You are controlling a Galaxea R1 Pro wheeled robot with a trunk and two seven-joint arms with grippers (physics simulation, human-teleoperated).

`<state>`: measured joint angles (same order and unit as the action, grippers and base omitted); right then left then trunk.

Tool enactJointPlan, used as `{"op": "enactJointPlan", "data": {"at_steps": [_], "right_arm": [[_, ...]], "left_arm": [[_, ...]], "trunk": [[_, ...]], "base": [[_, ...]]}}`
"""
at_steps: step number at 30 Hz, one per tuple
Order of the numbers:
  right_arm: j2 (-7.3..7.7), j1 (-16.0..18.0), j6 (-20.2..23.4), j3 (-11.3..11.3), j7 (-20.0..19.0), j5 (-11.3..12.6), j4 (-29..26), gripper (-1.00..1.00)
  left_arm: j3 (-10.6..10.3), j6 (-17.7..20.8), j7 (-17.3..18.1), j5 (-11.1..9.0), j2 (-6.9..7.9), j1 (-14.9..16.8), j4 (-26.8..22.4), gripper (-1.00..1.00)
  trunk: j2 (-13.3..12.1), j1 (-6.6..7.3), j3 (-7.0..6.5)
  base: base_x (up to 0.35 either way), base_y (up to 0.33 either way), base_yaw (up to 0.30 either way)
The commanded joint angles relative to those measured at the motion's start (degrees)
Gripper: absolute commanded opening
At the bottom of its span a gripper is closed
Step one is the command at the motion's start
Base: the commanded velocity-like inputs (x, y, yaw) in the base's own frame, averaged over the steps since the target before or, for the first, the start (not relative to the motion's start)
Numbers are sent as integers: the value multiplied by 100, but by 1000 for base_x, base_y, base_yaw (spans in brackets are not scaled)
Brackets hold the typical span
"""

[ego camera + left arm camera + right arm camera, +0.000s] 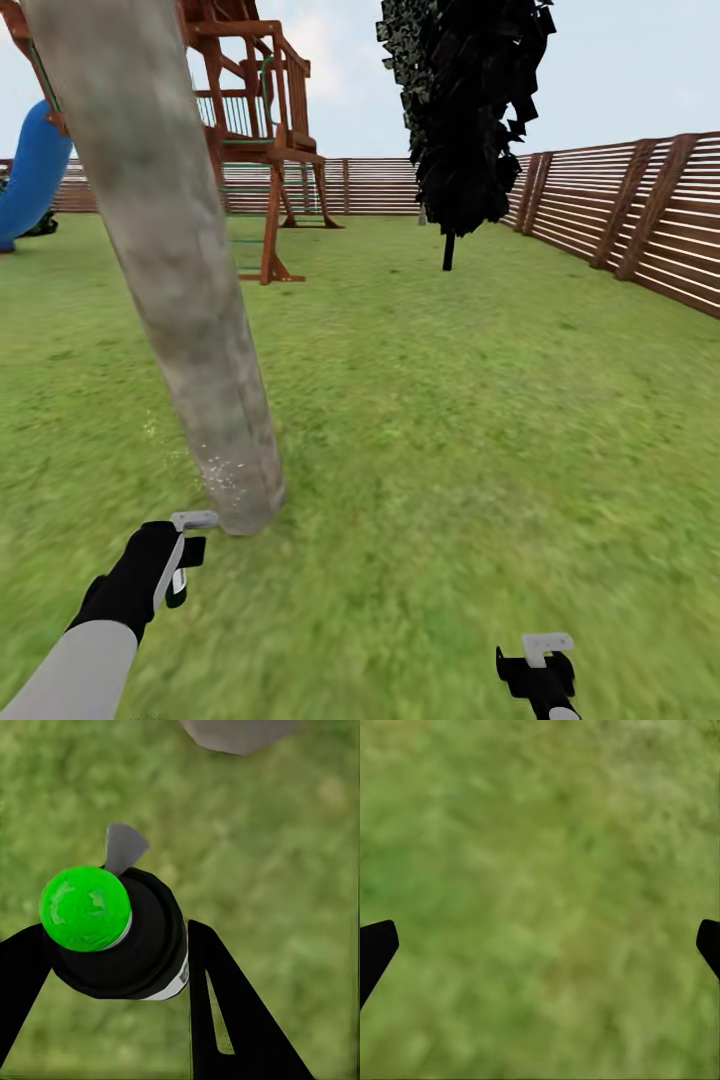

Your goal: In the garden, pick up the pesticide atomizer on the floor and spray pesticide onto both trees until each tree trunk is fully covered.

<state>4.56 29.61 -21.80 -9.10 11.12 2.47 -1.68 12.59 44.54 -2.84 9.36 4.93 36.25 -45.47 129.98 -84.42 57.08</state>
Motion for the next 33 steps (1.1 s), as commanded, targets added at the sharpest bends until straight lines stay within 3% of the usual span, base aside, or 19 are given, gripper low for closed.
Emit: {"op": "enactJointPlan", "data": {"at_steps": [1,3,6,8,13,15,20,23,29,31,33], "right_arm": [[1,1,-9,-48,21,25,1,100],[1,1,-9,-48,21,27,1,100],[9,1,-9,-48,30,31,1,100],[16,1,-4,-48,33,27,1,100],[27,1,-9,-48,39,25,1,100],[22,1,-9,-48,32,25,1,100],[18,1,-7,-48,32,25,1,100],[18,1,-9,-48,30,25,1,100],[18,1,-9,-48,30,25,1,100],[18,1,-9,-48,30,25,1,100],[24,1,-6,-48,30,25,1,100]], "left_arm": [[4,27,15,40,-9,5,-10,-100],[-5,28,57,33,-34,5,-44,-100],[-32,38,49,47,-347,22,-244,-100],[-36,85,71,46,-399,69,-370,-100],[-46,774,82,59,-376,180,-993,-100],[-52,1222,90,65,-353,224,-1373,-100],[-46,1291,91,113,-311,648,-1394,-100],[-49,1294,91,114,-266,684,-1395,-100],[-77,1286,83,105,-331,631,-1387,-100],[-312,1285,68,112,-343,629,-1386,-100],[-398,1285,60,117,-346,629,-1386,-100]], "trunk": [[2,-1,5],[2,-1,5],[2,-1,5],[2,-1,5],[2,-1,5],[2,-1,5],[2,-1,5],[2,-1,5],[2,-1,5],[2,-1,5],[2,-1,5]], "base": [[147,-265,277],[68,-270,276],[6,-275,114],[-61,-275,15],[42,-186,1],[152,-60,62],[6,-2,246],[0,0,276],[52,-27,240],[220,-146,32],[235,-158,9]]}}
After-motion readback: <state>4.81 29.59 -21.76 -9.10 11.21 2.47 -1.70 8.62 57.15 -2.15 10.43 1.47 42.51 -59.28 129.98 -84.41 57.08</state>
